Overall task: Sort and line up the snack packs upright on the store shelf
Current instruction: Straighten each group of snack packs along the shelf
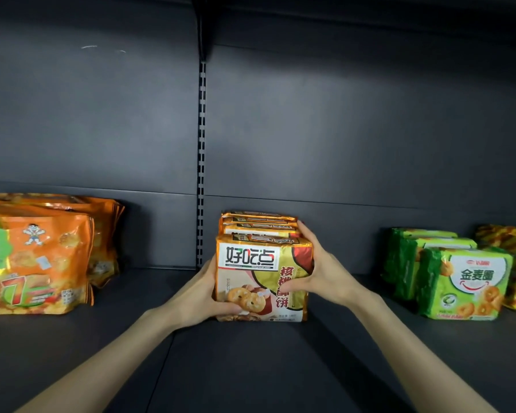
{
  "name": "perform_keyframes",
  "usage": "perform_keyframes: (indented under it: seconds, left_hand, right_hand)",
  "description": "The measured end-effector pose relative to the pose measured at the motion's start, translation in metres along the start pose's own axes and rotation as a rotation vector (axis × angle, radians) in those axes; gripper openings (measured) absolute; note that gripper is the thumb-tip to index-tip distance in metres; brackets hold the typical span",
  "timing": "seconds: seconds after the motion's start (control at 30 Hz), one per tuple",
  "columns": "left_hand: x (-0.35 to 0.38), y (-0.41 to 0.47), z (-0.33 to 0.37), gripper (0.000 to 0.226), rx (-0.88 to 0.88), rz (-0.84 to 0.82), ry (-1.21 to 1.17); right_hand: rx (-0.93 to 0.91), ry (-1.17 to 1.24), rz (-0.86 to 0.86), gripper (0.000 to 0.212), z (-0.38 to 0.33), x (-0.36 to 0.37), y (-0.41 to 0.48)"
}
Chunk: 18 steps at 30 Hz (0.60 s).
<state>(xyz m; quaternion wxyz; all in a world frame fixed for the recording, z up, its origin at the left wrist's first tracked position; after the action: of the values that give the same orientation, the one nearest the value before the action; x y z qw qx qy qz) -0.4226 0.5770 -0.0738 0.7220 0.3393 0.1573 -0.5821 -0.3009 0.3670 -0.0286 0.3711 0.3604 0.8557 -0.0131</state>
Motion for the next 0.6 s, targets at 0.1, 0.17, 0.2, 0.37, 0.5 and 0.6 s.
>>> perform_keyframes:
  seconds: [0.1,0.17,0.2,0.37,0.5,0.6]
  left_hand:
    - [-0.001,-0.001,0.0,0.106,-0.007,0.048,0.012]
    - [0.0,-0.002,0.0,0.112,-0.029,0.071,-0.017]
    - [0.001,-0.002,0.001,0.114,-0.043,0.074,-0.054]
    - [0.003,0.001,0.0,0.122,-0.106,0.023,-0.305]
    - [0.002,0.009,-0.009,0.123,-0.185,-0.05,-0.353]
    - [0.002,0.013,-0.017,0.116,-0.205,-0.086,-0.352]
  right_hand:
    - [-0.016,0.042,0.049,0.13,0.008,0.003,0.004]
    - [-0.014,0.086,0.07,0.139,0.015,0.004,0.006]
    - [-0.004,0.117,0.069,0.144,0.018,0.004,0.007]
    - [0.047,0.202,-0.031,0.144,0.027,0.005,0.014]
    - [0.074,0.214,-0.116,0.117,0.03,0.004,0.022]
    - [0.062,0.204,-0.164,0.112,0.032,0.005,0.026]
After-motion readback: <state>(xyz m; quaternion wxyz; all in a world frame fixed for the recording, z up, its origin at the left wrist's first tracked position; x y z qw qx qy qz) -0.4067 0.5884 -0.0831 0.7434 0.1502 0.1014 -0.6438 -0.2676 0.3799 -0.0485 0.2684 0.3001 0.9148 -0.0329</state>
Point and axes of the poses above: each hand's wrist, its own y-axis towards the middle knuckle, its own x-axis out of the palm, z = x × y, the point moved 2 cm from there along y, towards the middle knuckle, and after that the axes turned 4 degrees about -y, right-handed, at the moved point
